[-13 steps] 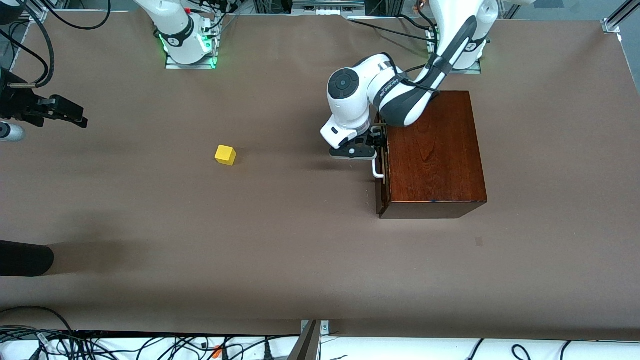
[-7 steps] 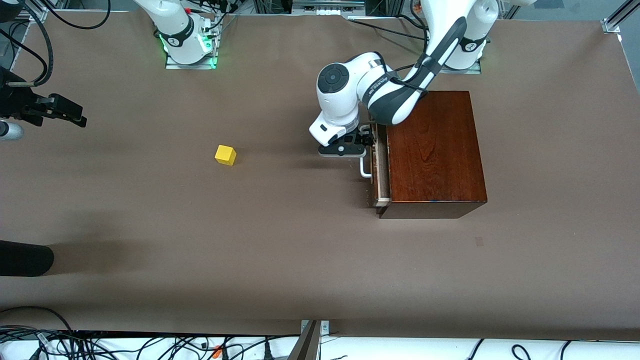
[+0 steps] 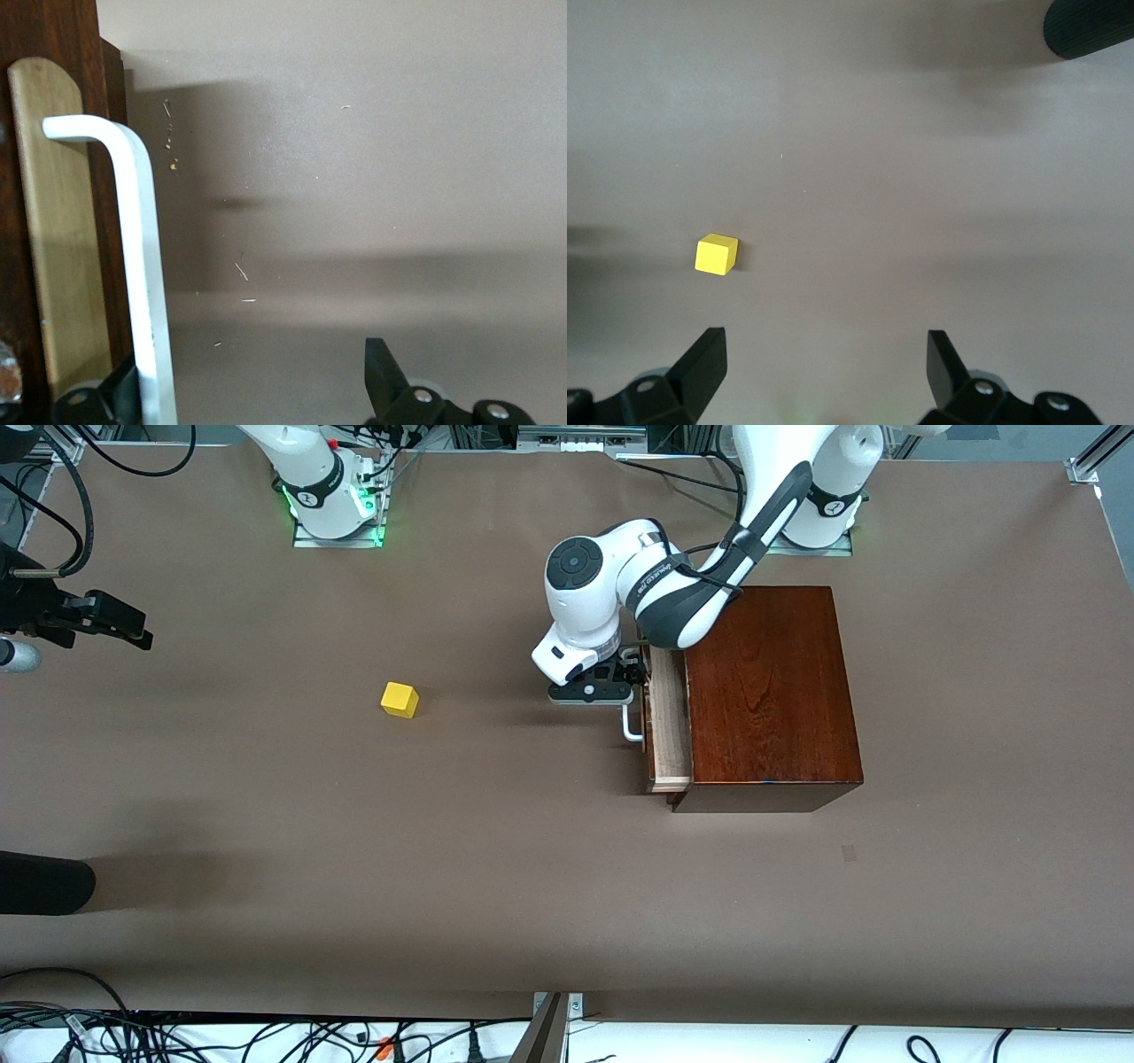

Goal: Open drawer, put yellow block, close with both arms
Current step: 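Pull the drawer open by its handle with the left gripper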

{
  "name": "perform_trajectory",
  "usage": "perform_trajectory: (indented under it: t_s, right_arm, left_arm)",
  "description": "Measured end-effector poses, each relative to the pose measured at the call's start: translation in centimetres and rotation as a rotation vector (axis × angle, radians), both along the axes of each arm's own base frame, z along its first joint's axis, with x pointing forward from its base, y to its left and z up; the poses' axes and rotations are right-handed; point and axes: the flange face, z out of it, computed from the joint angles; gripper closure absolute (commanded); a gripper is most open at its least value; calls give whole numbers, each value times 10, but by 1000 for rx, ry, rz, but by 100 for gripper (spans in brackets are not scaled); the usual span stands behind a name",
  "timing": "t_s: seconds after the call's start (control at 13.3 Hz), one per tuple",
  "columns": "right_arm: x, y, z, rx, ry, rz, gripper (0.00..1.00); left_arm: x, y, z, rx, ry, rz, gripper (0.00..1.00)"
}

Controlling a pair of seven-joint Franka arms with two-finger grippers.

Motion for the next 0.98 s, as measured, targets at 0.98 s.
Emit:
perform_trajectory:
  t_s: [0.98]
  right_arm:
    - [-1, 0, -1, -4, 7, 2, 0]
  left_arm:
    - [0, -20, 7, -38, -11, -5, 0]
